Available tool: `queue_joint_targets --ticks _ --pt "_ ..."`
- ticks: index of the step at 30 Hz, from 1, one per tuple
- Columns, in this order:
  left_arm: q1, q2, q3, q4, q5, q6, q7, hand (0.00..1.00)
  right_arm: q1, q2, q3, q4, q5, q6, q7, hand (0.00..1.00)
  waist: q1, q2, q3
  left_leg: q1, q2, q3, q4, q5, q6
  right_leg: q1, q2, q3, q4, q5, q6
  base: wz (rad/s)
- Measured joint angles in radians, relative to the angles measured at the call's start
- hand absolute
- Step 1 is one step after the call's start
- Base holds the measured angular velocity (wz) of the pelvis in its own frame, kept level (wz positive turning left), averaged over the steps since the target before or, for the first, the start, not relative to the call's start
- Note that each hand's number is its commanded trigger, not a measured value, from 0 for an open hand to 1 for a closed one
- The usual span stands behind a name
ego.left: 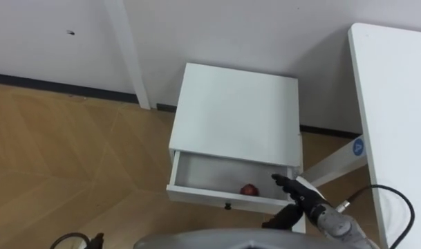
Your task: Put apple and close drawer
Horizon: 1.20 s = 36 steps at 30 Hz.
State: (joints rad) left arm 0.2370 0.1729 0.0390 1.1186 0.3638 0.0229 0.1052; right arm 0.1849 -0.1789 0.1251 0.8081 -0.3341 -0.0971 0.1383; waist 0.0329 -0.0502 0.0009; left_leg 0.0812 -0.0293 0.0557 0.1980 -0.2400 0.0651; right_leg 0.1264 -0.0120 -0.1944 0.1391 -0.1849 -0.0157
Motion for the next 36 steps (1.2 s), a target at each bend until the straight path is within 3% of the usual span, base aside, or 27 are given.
queue_joint_targets --ticks 6,9,10,11,12,13,14,15,16,17,18,19,20,21,23,24,25,26,28,30,31,33,36 --pt "0.0 -0.003 0.025 0.001 0.001 -0.003 0.0 0.0 0.0 0.01 -0.071 0.093 0.119 -0.02 -0.053 0.0 -0.007 0.002 -0.001 0.0 0.0 -0.003 0.003 0.0 0.001 0.0 -0.002 -0.003 0.006 0.0 0.0 0.02" --pt "-0.008 -0.008 0.04 0.006 -0.001 -0.002 0.0 0.0 0.004 0.005 -0.132 0.123 0.146 -0.011 -0.074 0.0 -0.033 0.023 -0.003 -0.023 -0.001 0.002 0.039 -0.023 0.012 -0.043 -0.013 -0.01 0.097 -0.023 0.017 0.09" --pt "-0.013 -0.013 0.04 0.009 -0.002 -0.002 -0.001 0.0 0.004 0.003 -0.174 0.144 0.145 -0.009 -0.09 0.0 -0.043 0.041 -0.0041 -0.03 0.001 0.021 0.06 -0.031 0.018 -0.1 -0.025 -0.012 0.223 -0.035 0.03 0.07" --pt "-0.015 -0.013 0.04 0.009 -0.005 -0.003 -0.003 0.0 -0.003 0.002 -0.192 0.162 0.141 -0.01 -0.1 0.0 -0.051 0.05 -0.0025 -0.03 0.001 0.03 0.062 -0.03 0.02 -0.145 -0.036 -0.011 0.313 -0.035 0.031 0.13" --pt "-0.027 -0.004 0.04 0.015 -0.012 -0.005 -0.004 0.0 -0.005 -0.003 -0.213 0.183 0.134 -0.01 -0.115 0.0 -0.066 0.053 -0.0045 -0.028 -0.01 0.039 0.064 -0.023 0.034 -0.253 -0.08 0.002 0.531 -0.021 0.039 0.23" --pt "-0.041 0.006 0.043 0.023 -0.006 -0.006 -0.005 0.0 -0.003 -0.014 -0.243 0.22 0.134 -0.009 -0.129 0.0 -0.076 0.052 -0.0026 -0.025 -0.03 0.046 0.08 -0.024 0.048 -0.371 -0.111 0.025 0.72 0.058 0.055 0.22" --pt "-0.042 0.007 0.05 0.025 -0.005 -0.008 -0.005 0.0 -0.003 -0.021 -0.258 0.239 0.133 -0.009 -0.139 0.0 -0.081 0.064 -0.0087 -0.028 -0.032 0.048 0.087 -0.024 0.055 -0.423 -0.118 0.045 0.797 0.124 0.061 0.05" --pt "-0.046 0.009 0.057 0.031 -0.007 -0.01 -0.005 0.0 -0.001 -0.041 -0.267 0.273 0.139 -0.003 -0.157 0.0 -0.085 0.088 -0.0116 -0.039 -0.024 0.057 0.113 -0.031 0.072 -0.53 -0.124 0.084 0.945 0.281 0.088 -0.29" --pt "-0.048 0.023 0.054 0.052 -0.018 -0.019 -0.002 0.0 -0.005 -0.05 -0.265 0.284 0.143 0.015 -0.164 0.0 -0.078 0.095 -0.0067 -0.048 -0.021 0.076 0.133 -0.037 0.081 -0.65 -0.128 0.123 1.185 0.256 0.067 -0.32" --pt "-0.052 0.03 0.054 0.06 -0.021 -0.017 -0.002 0.0 -0.004 -0.05 -0.264 0.284 0.145 0.019 -0.169 0.0 -0.081 0.105 -0.0011 -0.055 -0.019 0.076 0.143 -0.038 0.082 -0.702 -0.128 0.134 1.312 0.225 0.058 -0.22" --pt "-0.054 0.036 0.057 0.062 -0.022 -0.009 -0.002 0.0 0.017 -0.051 -0.264 0.293 0.158 0.023 -0.173 0.0 -0.096 0.113 -0.0006 -0.065 -0.003 0.074 0.154 -0.04 0.085 -0.778 -0.125 0.136 1.49 0.176 0.046 0.08" --pt "-0.052 0.04 0.058 0.06 -0.021 -0.005 -0.002 0.0 0.034 -0.052 -0.264 0.311 0.165 0.028 -0.174 0.0 -0.105 0.127 0.008 -0.073 0.009 0.07 0.156 -0.043 0.086 -0.809 -0.128 0.133 1.556 0.149 0.047 0.14" --pt "-0.048 0.041 0.058 0.056 -0.021 -0.002 -0.002 0.0 0.038 -0.052 -0.263 0.32 0.169 0.039 -0.175 0.0 -0.111 0.127 0.0114 -0.073 0.013 0.068 0.161 -0.049 0.085 -0.81 -0.132 0.138 1.55 0.14 0.051 0.14" --pt "-0.041 0.041 0.06 0.055 -0.019 0.008 -0.003 0.0 0.051 -0.052 -0.262 0.326 0.175 0.064 -0.176 0.0 -0.114 0.122 0.0122 -0.075 0.012 0.067 0.168 -0.054 0.083 -0.778 -0.146 0.15 1.47 0.126 0.059 0.08" --pt "-0.014 0.041 0.066 0.036 -0.017 0.01 -0.006 0.0 0.06 -0.052 -0.261 0.33 0.176 0.082 -0.176 0.0 -0.113 0.111 0.0144 -0.069 0.01 0.067 0.171 -0.063 0.077 -0.626 -0.15 0.152 1.172 0.108 0.082 0.02" --pt "0.007 0.044 0.066 0.029 -0.02 0.012 -0.006 0.0 0.06 -0.052 -0.26 0.331 0.177 0.085 -0.176 0.0 -0.111 0.093 0.0141 -0.068 0.002 0.067 0.169 -0.064 0.075 -0.508 -0.14 0.15 0.939 0.096 0.097 0.0" --pt "0.016 0.044 0.068 0.029 -0.021 0.017 -0.006 0.0 0.057 -0.052 -0.261 0.331 0.175 0.086 -0.179 0.0 -0.104 0.073 0.0139 -0.071 -0.004 0.067 0.162 -0.061 0.072 -0.388 -0.134 0.15 0.722 0.078 0.101 0.0" --pt "0.017 0.044 0.068 0.029 -0.022 0.02 -0.006 0.0 0.055 -0.052 -0.261 0.331 0.175 0.086 -0.181 0.0 -0.097 0.066 0.0144 -0.075 -0.004 0.067 0.159 -0.058 0.069 -0.333 -0.126 0.144 0.628 0.066 0.101 -0.17" --pt "0.01 0.044 0.07 0.027 -0.049 0.021 -0.001 0.0 0.035 -0.051 -0.256 0.337 0.182 0.086 -0.187 0.0 -0.05 0.035 0.007 -0.078 -0.003 0.076 0.123 -0.034 0.059 -0.172 -0.085 0.136 0.297 0.024 0.099 -0.27" --pt "-0.01 0.048 0.077 0.027 -0.059 0.018 0.002 0.0 0.006 -0.047 -0.238 0.338 0.208 0.084 -0.192 0.0 -0.038 0.003 0.0069 -0.08 -0.002 0.076 0.104 -0.019 0.047 -0.102 -0.074 0.135 0.134 0.029 0.091 -0.08" --pt "-0.023 0.05 0.077 0.028 -0.058 0.013 0.003 0.0 -0.009 -0.044 -0.232 0.339 0.212 0.076 -0.193 0.0 -0.03 -0.015 0.0032 -0.086 0.001 0.076 0.101 -0.016 0.039 -0.077 -0.068 0.13 0.066 0.037 0.088 -0.08" --pt "-0.042 0.039 0.076 0.031 -0.057 0.003 0.002 0.0 -0.035 -0.04 -0.233 0.34 0.212 0.055 -0.193 0.0 -0.025 -0.021 0.0034 -0.091 0.014 0.074 0.11 -0.021 0.025 -0.05 -0.055 0.108 0.014 0.05 0.085 -0.03" --pt "-0.064 0.024 0.075 0.041 -0.057 -0.007 0.002 0.0 -0.08 -0.028 -0.225 0.357 0.213 0.041 -0.185 0.0 -0.026 -0.006 0.0021 -0.089 0.03 0.071 0.104 -0.023 0.009 -0.039 -0.039 0.096 0.009 0.05 0.084 0.02"
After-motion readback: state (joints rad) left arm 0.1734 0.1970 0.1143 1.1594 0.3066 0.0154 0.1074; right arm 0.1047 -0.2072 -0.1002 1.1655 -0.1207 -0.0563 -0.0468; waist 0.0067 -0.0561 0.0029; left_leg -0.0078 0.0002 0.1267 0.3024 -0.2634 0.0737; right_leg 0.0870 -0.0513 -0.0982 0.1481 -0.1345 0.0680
